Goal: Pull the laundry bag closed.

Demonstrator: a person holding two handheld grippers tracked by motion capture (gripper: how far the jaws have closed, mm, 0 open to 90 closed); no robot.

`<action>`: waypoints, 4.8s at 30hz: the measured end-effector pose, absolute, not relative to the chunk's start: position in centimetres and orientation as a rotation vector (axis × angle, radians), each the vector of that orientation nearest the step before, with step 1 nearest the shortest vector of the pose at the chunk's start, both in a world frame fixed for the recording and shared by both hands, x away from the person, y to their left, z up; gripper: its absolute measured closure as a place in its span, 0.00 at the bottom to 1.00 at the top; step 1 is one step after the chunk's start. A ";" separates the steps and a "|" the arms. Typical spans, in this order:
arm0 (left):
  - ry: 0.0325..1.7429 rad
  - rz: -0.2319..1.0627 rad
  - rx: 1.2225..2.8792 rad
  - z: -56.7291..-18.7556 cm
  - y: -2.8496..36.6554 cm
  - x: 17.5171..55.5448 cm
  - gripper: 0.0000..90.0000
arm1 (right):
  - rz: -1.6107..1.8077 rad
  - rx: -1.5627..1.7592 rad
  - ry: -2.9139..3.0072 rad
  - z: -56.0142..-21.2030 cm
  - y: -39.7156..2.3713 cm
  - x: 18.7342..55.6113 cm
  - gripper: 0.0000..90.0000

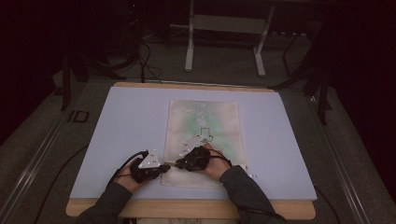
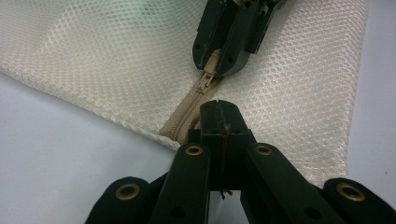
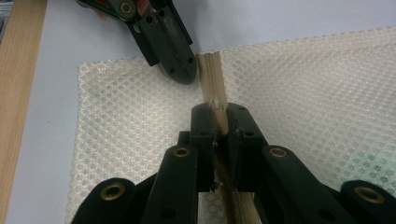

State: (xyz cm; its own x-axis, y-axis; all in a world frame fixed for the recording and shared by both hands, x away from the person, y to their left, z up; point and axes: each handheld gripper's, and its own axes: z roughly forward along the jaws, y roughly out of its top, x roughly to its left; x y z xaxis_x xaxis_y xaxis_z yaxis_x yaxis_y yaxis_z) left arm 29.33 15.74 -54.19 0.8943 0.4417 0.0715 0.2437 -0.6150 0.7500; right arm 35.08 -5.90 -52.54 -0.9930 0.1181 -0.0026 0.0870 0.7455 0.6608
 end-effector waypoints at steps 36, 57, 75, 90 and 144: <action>0.504 0.304 2.249 -54.2 15.8 29.4 1.00 | 1.055 0.205 2.897 -52.0 -8.4 35.0 0.91; 0.507 0.296 2.246 -54.2 15.9 29.5 1.00 | 1.043 0.220 2.898 -52.0 -9.2 35.0 0.91; 0.506 0.297 2.246 -54.2 15.9 29.4 0.99 | 1.038 0.226 2.903 -51.9 -9.8 34.9 0.91; 0.508 0.292 2.245 -54.2 15.9 29.5 0.99 | 1.041 0.278 2.894 -51.8 -11.5 34.9 0.91; 0.515 0.272 2.240 -54.2 16.0 29.6 1.00 | 1.031 0.388 2.862 -51.4 -16.4 35.1 0.91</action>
State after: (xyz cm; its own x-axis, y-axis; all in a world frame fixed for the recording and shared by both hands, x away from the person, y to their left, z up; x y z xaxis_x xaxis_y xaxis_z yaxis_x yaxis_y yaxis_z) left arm 29.63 16.01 -54.24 0.8937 0.4478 0.0271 0.2746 -0.5938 0.7563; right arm 35.08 -16.41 -51.41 -0.9652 0.2612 0.0153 0.2110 0.7424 0.6358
